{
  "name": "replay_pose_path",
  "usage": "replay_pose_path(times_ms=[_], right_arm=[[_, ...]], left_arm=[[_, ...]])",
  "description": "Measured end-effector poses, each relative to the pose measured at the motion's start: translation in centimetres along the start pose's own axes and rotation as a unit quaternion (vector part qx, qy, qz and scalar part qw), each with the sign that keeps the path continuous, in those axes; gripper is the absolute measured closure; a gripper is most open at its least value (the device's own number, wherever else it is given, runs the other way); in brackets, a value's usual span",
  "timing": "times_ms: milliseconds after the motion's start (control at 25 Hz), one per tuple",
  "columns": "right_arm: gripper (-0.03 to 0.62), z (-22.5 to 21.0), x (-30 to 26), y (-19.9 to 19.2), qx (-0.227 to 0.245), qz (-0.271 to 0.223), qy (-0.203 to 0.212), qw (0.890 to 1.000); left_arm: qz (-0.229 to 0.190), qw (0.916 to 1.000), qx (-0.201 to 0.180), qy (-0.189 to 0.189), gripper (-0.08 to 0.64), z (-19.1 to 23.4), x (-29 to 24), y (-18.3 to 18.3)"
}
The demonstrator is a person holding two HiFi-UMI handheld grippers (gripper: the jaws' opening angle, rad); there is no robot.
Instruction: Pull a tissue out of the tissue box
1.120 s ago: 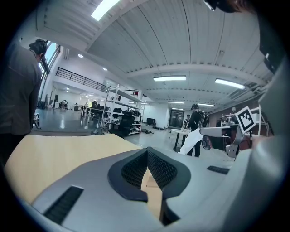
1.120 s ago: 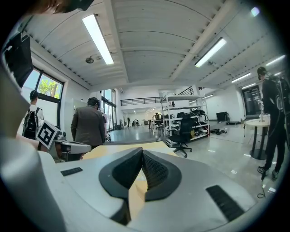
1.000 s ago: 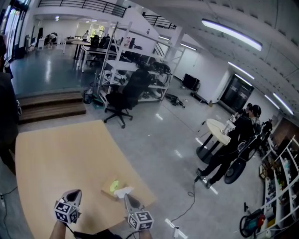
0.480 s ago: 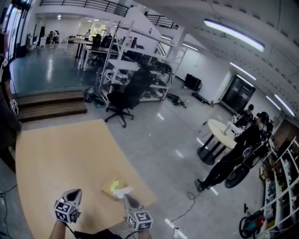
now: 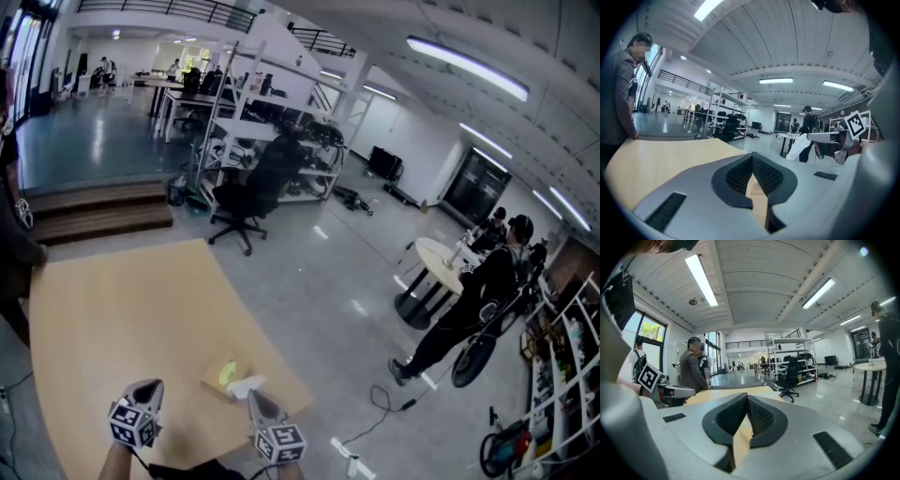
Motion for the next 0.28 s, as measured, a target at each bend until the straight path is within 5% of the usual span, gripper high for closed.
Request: replay_pose_path(times_ms=[280], right_arm=[[0.591, -0.48, 0.67, 0.49, -0.002, -0.002, 0.000, 1.000]], left_arm=[[0.003, 1.0000, -0.001, -0.001, 0.552, -0.84, 0.03, 0.26]])
Point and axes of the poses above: the fingertips, and each gripper's own axes: x backward along the fingers, z to its left, y out of its top, the point moved 1 cm from there along x, backward along the fingers, and after that the axes turned 2 degrees about -z, right-handed, at the moved point
